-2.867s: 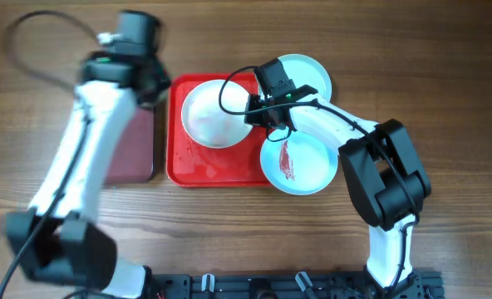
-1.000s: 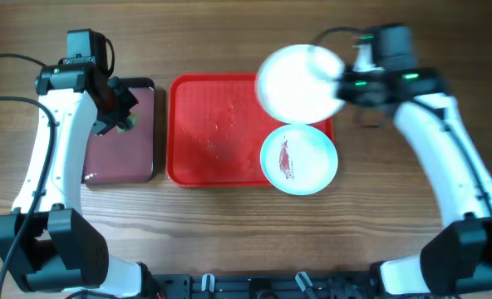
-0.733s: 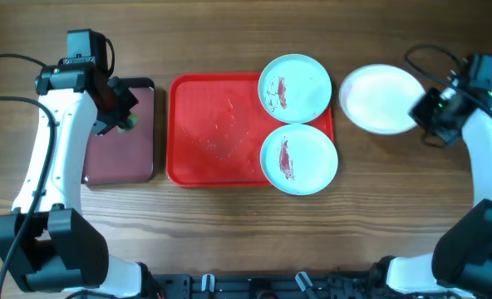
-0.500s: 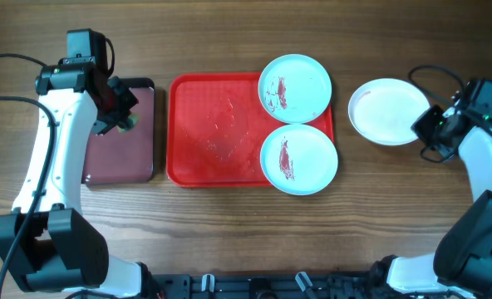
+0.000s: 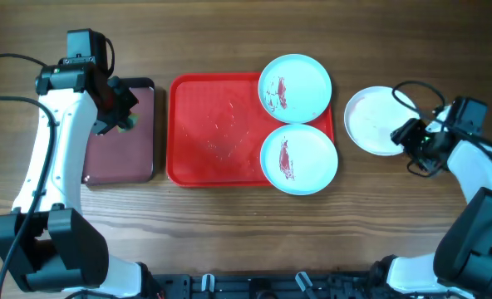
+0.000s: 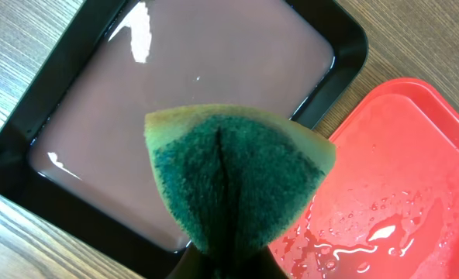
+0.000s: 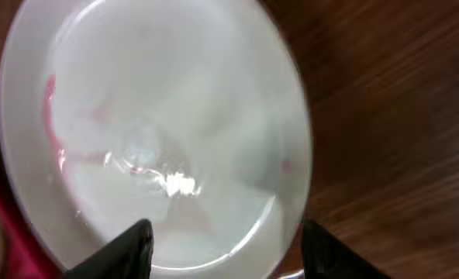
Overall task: Clean dirty plates on tray and stack at the side
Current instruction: 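Release the white plate and move the right gripper to a blue plate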
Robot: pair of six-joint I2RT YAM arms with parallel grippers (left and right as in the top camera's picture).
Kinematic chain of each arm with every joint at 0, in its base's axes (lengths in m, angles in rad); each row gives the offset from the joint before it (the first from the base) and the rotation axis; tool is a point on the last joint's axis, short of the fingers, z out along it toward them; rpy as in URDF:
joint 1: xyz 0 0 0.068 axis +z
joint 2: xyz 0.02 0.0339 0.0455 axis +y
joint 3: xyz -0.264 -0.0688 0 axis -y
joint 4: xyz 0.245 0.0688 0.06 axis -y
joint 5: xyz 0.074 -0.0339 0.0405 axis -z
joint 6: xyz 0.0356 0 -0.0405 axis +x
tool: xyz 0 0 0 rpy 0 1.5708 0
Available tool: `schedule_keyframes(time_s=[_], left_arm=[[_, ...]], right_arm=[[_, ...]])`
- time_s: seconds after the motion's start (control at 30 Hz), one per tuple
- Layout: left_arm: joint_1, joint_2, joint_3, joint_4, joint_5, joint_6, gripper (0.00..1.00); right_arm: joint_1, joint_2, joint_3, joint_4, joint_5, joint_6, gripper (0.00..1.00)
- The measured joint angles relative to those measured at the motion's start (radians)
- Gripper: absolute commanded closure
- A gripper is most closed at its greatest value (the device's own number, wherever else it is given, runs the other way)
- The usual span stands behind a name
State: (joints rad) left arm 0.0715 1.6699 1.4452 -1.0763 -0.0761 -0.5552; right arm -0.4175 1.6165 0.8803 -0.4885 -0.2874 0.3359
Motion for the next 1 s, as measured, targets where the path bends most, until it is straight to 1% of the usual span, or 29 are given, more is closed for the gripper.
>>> schedule_keyframes(time_s=[0.07,0.17,0.27,0.4,0.6,0.63,0.73,0.77,1.0], left_arm=[[0.000,0.000,0.000,0.000,0.000,0.000,0.96],[0.000,0.000,0.000,0.000,0.000,0.000,0.96],[0.000,0.000,0.000,-0.001,0.000,0.000,0.96],[0.000,0.000,0.000,-0.001,0.000,0.000,0.96],[0.000,0.000,0.000,-0.001,0.000,0.000,0.96],[0.000,0.000,0.000,-0.001,0.000,0.000,0.96],[0.000,0.000,0.000,-0.001,0.000,0.000,0.96],[0.000,0.000,0.000,-0.001,0.000,0.000,0.96],[0.000,0.000,0.000,-0.005,0.000,0.000,0.96]], right_arm=[[0.011,-0.034,0.052,-0.110,-0.043,-0.016,0.39],[0.080,-0.158,0.116,-0.230,-0.090,-0.036,0.38],[0.164,-0.199,0.123,-0.349,-0.086,-0.042,0.38],[0.218,-0.194,0.075,-0.354,-0.044,-0.034,0.39],[0.294,-0.188,-0.020,-0.319,-0.055,-0.068,0.44],[0.323,-0.187,-0.029,-0.314,-0.061,-0.073,0.46],[0.391,-0.186,-0.058,-0.285,-0.063,-0.057,0.58],[0.410,-0.186,-0.070,-0.279,-0.062,-0.043,0.60],[0.465,-0.186,-0.147,-0.250,-0.060,0.011,0.69]])
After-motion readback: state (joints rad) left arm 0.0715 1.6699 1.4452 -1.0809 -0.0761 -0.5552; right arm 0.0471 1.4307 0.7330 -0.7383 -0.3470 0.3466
